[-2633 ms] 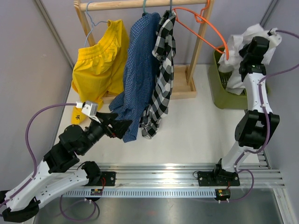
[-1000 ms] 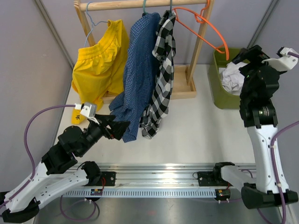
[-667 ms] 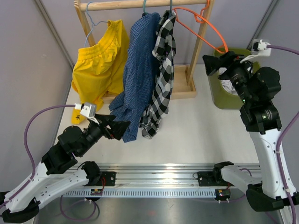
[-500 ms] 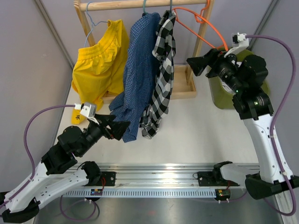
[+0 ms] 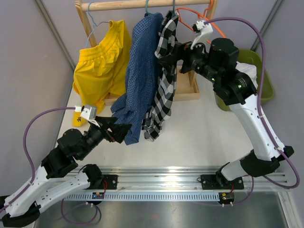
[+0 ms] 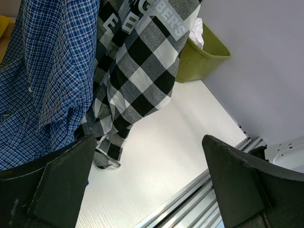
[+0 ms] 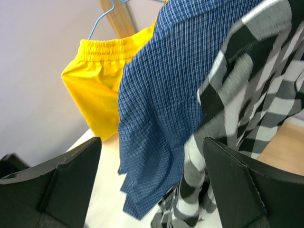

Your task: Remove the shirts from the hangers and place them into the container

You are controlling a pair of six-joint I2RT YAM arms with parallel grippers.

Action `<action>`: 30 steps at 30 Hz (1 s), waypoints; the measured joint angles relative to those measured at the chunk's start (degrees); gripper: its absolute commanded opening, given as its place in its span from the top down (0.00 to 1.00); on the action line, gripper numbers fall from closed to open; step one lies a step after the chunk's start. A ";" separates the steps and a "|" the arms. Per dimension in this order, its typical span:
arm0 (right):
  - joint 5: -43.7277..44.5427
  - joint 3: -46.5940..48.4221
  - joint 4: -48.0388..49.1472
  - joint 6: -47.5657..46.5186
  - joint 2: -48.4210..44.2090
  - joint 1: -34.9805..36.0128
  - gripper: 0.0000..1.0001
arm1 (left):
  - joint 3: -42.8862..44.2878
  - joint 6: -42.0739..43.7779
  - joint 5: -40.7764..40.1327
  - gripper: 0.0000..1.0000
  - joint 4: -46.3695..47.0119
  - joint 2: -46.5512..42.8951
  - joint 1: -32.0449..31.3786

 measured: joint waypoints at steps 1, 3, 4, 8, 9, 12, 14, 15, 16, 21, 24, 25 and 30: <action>4.20 2.78 -1.36 -1.05 1.86 2.23 0.05 | 0.00 0.00 -0.02 0.01 -0.02 -0.11 0.00; 12.35 8.83 -4.48 -2.64 6.01 6.14 0.05 | 0.00 0.00 -0.02 0.01 0.04 -0.31 0.00; 16.28 11.19 -5.68 -3.32 8.17 7.76 0.05 | 0.00 0.00 -0.02 0.01 0.04 -0.37 0.00; 30.93 14.56 -8.55 -5.73 14.47 12.11 0.05 | 0.00 -0.02 -0.02 0.01 0.02 -0.83 0.00; 34.07 14.56 -9.33 -6.29 15.61 12.74 0.05 | 0.00 -0.02 -0.02 0.01 -0.04 -1.05 0.00; 40.39 14.29 -10.93 -7.78 17.81 13.79 0.06 | -0.02 -0.04 -0.13 0.01 -0.11 -2.23 0.00; 42.58 13.31 -10.91 -8.70 17.92 14.14 0.06 | -0.02 -0.04 -0.17 0.01 -0.15 -3.28 0.00; 42.88 12.72 -10.69 -9.09 17.57 14.32 0.06 | -0.02 -0.04 -0.17 0.01 -0.11 -3.67 0.00; 42.71 11.87 -10.19 -9.35 17.00 14.49 0.07 | -0.02 -0.04 -0.17 0.01 -0.13 -4.00 0.00; 36.35 8.31 -9.66 -9.51 12.02 15.23 0.08 | -0.02 -0.07 -0.20 0.01 -0.44 -4.35 0.00; 32.85 6.01 -9.62 -9.20 6.99 16.04 0.09 | -0.02 -0.07 -0.20 0.01 -0.52 -4.35 0.00; 32.20 5.51 -9.53 -9.16 5.31 16.39 0.09 | -0.04 -0.07 -0.20 0.01 -0.52 -4.35 0.00; 33.59 5.27 -8.85 -9.66 -0.11 17.38 0.07 | -0.04 -0.07 -0.17 0.01 -0.50 -4.24 0.00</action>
